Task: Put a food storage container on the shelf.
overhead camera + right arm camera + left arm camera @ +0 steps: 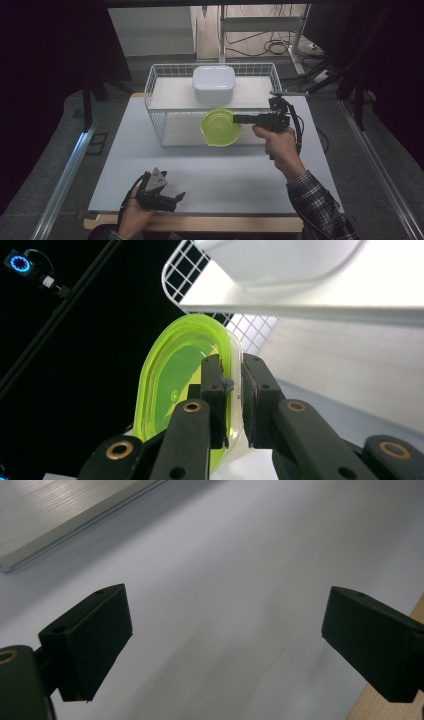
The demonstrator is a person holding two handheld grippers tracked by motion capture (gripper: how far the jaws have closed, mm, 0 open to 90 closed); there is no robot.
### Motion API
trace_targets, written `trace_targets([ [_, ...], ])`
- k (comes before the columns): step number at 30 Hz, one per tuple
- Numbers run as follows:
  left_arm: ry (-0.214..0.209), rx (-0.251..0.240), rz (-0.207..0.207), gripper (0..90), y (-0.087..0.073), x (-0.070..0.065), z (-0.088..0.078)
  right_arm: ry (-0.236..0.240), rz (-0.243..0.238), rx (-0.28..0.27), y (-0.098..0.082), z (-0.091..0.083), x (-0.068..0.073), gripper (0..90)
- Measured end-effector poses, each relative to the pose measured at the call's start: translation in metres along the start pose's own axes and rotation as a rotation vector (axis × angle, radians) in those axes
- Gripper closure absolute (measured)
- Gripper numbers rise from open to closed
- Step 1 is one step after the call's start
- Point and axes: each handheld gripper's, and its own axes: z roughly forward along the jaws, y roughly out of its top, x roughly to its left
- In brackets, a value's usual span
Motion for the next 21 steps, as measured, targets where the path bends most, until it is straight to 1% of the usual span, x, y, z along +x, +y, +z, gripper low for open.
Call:
trace_targets([
  [8,0.0,-0.002,0.0,5.5,0.0,0.0,0.0,-0.001,-0.004,-0.023,0.017,-0.006,0.009,81.5],
  [12,0.001,-0.005,-0.006,5.5,0.0,0.001,-0.001,0.001,-0.007,-0.033,0.027,-0.008,0.015,81.5],
  [17,-0.003,-0.015,-0.023,5.4,0.0,0.002,-0.001,0.003,-0.012,-0.047,0.037,-0.01,0.02,81.5],
  [21,-0.01,-0.019,-0.024,5.2,0.0,0.002,-0.001,0.002,-0.015,-0.056,0.045,-0.011,0.025,81.5],
])
